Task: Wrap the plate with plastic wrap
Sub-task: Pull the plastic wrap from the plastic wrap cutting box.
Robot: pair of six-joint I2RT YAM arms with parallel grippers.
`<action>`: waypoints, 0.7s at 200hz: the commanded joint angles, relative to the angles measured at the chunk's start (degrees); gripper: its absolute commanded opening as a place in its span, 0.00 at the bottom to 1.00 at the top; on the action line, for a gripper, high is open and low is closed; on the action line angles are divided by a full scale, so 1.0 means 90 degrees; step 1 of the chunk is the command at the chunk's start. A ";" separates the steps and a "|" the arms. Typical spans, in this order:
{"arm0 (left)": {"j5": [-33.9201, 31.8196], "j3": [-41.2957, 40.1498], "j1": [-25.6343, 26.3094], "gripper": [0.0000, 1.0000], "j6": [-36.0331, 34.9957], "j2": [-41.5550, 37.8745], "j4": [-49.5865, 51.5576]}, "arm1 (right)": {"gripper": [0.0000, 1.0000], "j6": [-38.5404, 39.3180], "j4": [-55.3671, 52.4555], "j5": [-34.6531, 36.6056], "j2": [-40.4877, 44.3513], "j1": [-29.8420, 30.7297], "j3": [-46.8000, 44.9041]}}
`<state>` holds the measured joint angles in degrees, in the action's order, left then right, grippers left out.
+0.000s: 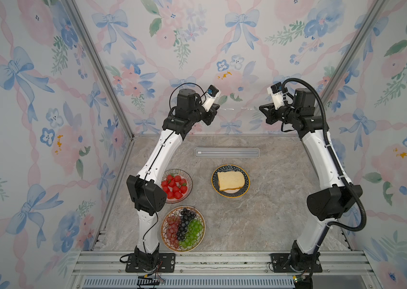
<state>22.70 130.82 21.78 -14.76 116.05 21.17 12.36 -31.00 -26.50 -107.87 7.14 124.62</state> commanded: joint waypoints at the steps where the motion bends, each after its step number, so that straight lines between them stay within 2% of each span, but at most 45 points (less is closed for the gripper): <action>1: -0.0115 0.0306 0.0011 0.00 -0.0060 -0.0324 -0.0214 | 0.00 -0.0118 0.0229 0.0083 0.0351 0.0024 0.0255; 140: -0.0110 0.0376 0.0053 0.00 -0.0044 -0.0268 -0.0211 | 0.00 -0.0119 0.0198 0.0142 0.0409 0.0018 0.0226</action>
<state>22.26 132.55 22.11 -14.79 116.05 22.06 11.97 -30.96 -26.09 -107.13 7.20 124.88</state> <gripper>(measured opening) 0.047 0.047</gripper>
